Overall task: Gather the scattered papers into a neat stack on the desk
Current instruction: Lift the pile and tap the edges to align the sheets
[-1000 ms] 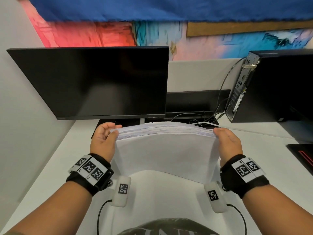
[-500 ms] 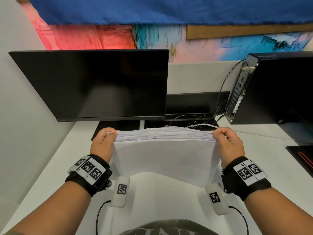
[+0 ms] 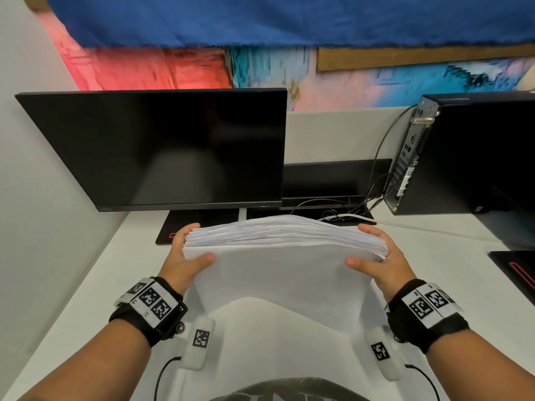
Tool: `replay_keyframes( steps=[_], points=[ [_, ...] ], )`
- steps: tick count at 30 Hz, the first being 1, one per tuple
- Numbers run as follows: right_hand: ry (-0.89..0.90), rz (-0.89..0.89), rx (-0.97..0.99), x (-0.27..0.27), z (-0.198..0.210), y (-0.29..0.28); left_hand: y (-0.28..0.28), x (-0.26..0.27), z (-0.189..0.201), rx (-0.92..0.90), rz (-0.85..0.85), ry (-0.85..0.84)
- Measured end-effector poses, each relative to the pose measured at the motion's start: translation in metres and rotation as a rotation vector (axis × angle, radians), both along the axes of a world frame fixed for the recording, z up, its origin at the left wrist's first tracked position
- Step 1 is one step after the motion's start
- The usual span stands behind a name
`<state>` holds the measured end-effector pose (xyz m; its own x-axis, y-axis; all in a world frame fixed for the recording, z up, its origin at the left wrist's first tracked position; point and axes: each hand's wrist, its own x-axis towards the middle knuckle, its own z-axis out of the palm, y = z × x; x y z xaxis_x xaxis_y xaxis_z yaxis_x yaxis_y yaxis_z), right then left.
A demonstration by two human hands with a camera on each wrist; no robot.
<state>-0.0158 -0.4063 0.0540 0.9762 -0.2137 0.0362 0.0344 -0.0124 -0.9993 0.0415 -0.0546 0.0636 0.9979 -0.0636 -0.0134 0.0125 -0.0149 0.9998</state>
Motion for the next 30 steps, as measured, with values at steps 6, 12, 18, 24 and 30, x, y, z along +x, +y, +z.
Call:
replay_keyframes(
  steps=[6,12,18,24,30],
  points=[
    [0.046,0.022,0.148,-0.001,-0.006,0.001,0.003,-0.004,-0.014,0.336,0.122,0.051],
    [0.033,0.018,0.099,0.001,-0.009,-0.01,0.01,-0.008,-0.013,0.259,0.099,0.093],
    [0.2,-0.127,0.032,-0.002,-0.017,0.025,-0.008,-0.009,-0.013,0.152,0.204,0.115],
    [-0.14,-0.279,0.046,-0.011,0.016,0.056,-0.028,-0.027,0.016,0.054,0.267,-0.1],
    [-0.048,-0.232,-0.12,-0.014,-0.005,0.049,-0.025,-0.028,0.004,0.163,0.214,-0.09]
  ],
)
